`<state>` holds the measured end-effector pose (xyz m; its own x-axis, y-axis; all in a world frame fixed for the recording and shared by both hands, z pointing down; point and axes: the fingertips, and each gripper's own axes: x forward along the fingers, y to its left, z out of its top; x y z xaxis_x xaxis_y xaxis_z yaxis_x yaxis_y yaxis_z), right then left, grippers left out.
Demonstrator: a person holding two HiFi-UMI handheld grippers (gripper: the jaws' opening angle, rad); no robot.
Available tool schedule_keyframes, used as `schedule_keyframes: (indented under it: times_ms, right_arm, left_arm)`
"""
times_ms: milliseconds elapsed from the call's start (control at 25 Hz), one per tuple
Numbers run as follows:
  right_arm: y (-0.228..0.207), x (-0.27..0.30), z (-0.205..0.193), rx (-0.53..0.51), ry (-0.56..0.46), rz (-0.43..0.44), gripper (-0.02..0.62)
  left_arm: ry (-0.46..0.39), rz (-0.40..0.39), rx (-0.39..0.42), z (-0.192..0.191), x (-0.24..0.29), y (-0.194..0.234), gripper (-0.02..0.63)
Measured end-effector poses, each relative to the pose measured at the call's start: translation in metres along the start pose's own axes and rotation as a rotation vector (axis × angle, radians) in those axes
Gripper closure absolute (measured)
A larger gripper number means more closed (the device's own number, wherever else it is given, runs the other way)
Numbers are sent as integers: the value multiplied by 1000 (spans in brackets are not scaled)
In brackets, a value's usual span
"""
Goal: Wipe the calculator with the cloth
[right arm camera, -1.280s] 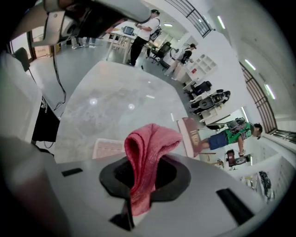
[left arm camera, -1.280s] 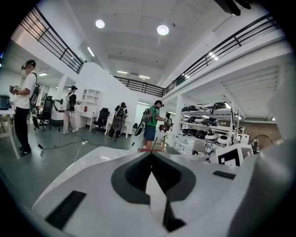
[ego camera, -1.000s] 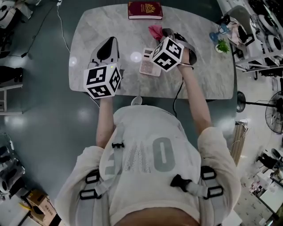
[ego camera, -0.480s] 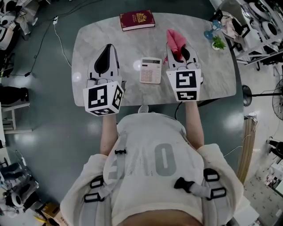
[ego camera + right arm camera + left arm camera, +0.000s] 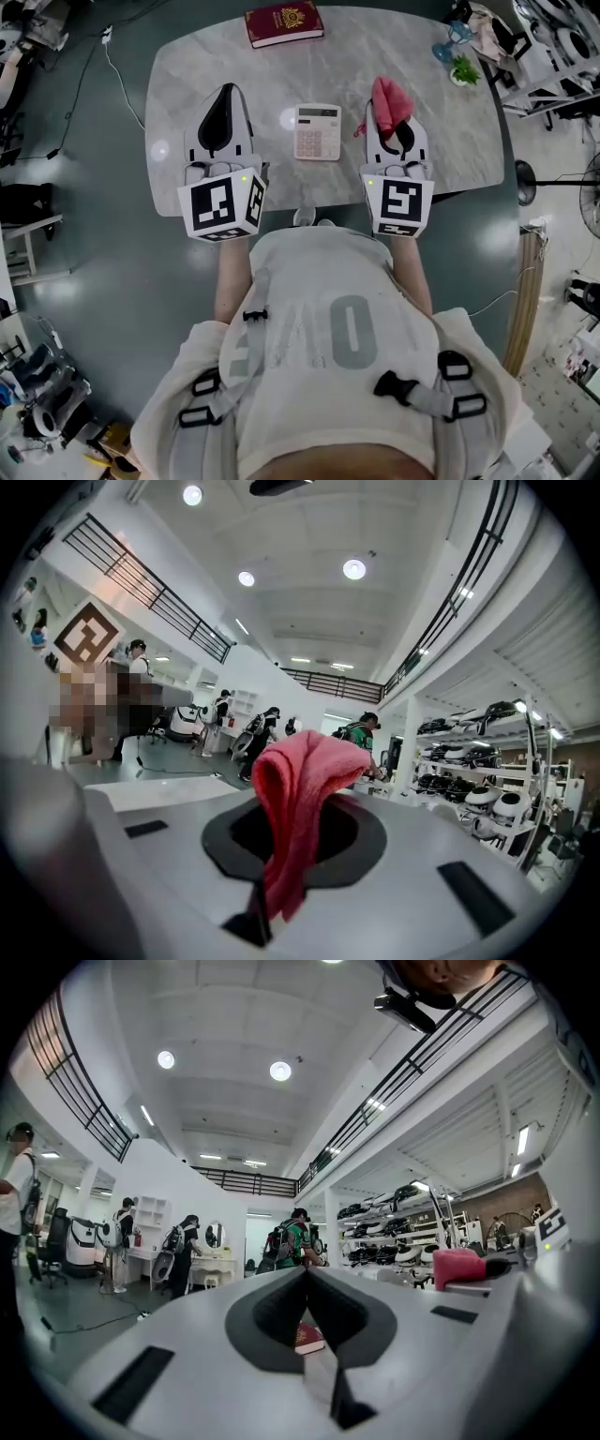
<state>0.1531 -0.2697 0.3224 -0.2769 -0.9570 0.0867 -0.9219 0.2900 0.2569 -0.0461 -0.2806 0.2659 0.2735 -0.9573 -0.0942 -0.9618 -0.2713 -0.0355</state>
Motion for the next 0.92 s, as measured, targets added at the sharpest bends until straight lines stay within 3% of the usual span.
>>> schedule_keyframes:
  times_ms: [360,920]
  right_arm:
    - [-2,3,-3,1,7,-2,538]
    - [4,0,-2,-26,14,7,538]
  left_arm:
    - [7,1,34,-4,0,-2,586]
    - [2,-2,3,-5,-6,3,586]
